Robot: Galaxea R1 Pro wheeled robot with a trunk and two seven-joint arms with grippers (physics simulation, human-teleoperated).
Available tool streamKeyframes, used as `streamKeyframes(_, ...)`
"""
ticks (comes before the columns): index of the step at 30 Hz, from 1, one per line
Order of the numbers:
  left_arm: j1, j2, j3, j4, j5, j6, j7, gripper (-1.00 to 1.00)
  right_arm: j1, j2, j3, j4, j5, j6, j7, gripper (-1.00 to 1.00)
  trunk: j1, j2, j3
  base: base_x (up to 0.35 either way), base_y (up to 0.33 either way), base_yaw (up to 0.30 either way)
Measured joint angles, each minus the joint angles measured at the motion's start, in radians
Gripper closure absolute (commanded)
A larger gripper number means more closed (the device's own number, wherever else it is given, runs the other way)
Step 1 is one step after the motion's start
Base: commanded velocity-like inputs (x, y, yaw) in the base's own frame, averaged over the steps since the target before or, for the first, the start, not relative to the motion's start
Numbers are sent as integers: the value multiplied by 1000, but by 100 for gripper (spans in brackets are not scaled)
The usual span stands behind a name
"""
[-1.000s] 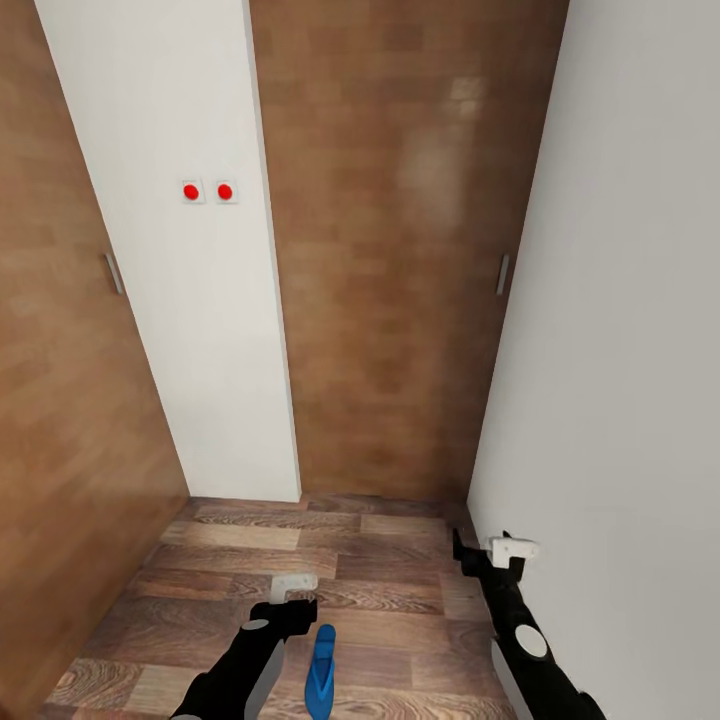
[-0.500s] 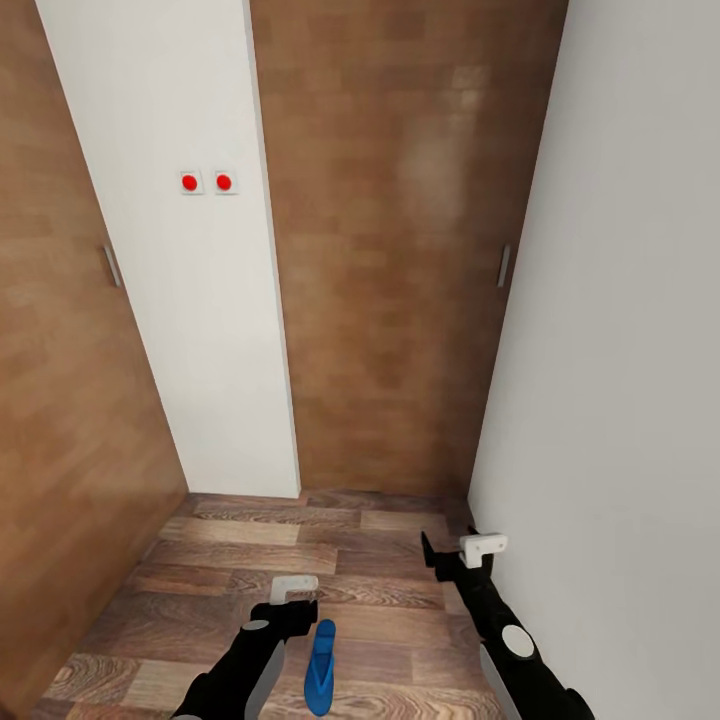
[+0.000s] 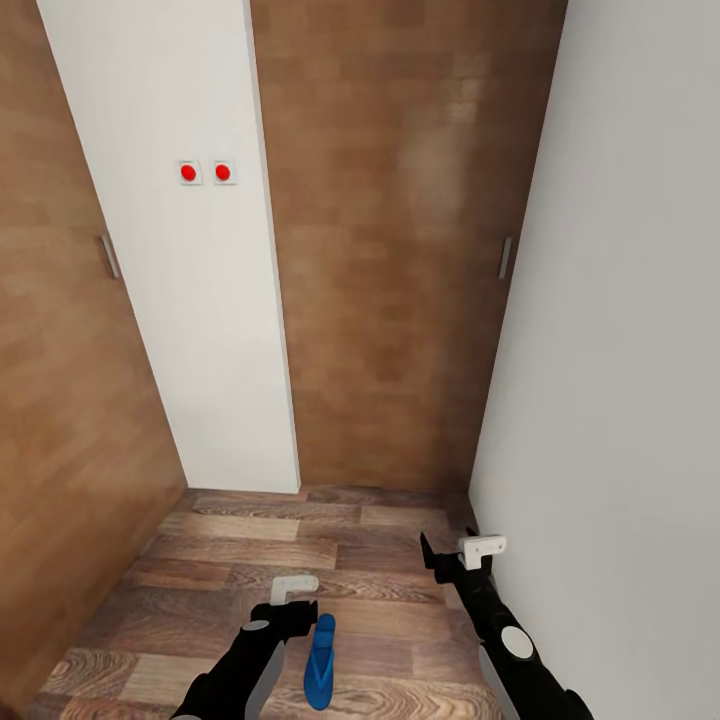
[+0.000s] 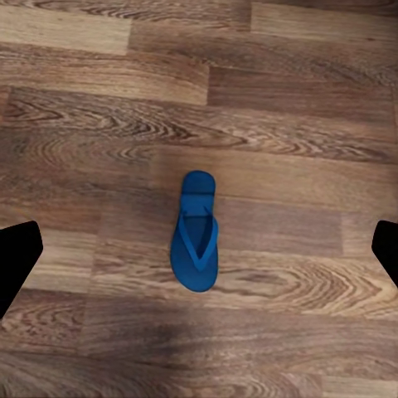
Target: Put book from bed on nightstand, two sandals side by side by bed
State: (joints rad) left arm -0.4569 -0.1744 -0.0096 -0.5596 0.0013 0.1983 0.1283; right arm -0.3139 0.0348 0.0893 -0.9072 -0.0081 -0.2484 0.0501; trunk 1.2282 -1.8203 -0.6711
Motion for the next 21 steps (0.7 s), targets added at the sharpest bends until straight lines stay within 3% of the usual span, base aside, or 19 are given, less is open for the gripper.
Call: streamKeyframes(21,0,0,0,0,0,0,1,-100,0,0,1,2,0,0,1,-100,81,-147,-66,0,0,0)
